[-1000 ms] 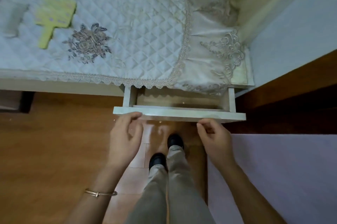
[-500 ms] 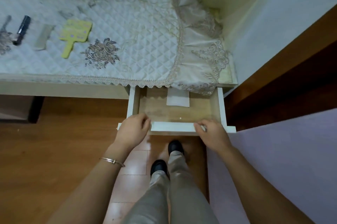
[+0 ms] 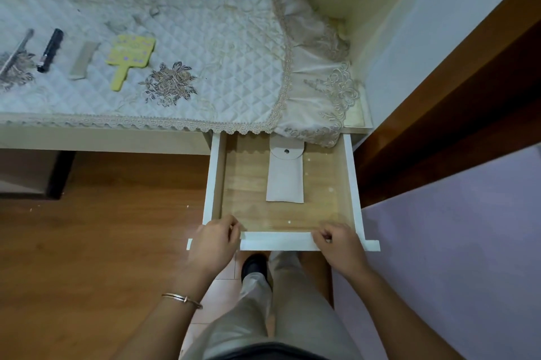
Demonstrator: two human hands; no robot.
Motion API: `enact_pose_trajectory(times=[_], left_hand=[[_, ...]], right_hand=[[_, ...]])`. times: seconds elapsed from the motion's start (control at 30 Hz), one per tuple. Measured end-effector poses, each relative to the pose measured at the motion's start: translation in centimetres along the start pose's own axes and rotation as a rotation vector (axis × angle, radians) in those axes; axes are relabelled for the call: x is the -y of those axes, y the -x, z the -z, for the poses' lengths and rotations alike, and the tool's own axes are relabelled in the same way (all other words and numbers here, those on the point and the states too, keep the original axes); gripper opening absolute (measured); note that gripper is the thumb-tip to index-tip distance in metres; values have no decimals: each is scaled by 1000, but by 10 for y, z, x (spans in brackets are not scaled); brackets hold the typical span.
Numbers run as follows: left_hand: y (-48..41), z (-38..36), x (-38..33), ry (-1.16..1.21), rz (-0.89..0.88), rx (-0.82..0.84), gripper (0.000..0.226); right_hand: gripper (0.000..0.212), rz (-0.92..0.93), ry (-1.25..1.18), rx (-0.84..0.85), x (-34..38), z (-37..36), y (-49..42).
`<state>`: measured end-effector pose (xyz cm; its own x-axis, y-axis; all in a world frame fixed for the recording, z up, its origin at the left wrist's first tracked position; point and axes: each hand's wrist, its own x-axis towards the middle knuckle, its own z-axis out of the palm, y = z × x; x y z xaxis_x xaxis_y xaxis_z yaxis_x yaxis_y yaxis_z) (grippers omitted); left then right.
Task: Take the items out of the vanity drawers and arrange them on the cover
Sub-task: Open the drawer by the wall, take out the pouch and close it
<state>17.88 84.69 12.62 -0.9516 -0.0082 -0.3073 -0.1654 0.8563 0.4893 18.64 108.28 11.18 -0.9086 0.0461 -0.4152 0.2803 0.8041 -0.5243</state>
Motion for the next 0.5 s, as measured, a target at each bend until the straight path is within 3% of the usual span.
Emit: enact_pose_trajectory(times=[0.13,0.27,0.37,0.5], left_hand=[[-5,4,2,-10,36,26,21],[-19,11,10,31,132,-108,21],[-36,14,15,56,151,-197,33],[-55,11,16,134,265,-165,48]], right_hand=[[44,-27,28,48,5,2,-7],[41,-103,76,132,11,3,-25],[13,-136,23,168,23,-1,-49],[35,-244,-64,-1,39,-15,-92]])
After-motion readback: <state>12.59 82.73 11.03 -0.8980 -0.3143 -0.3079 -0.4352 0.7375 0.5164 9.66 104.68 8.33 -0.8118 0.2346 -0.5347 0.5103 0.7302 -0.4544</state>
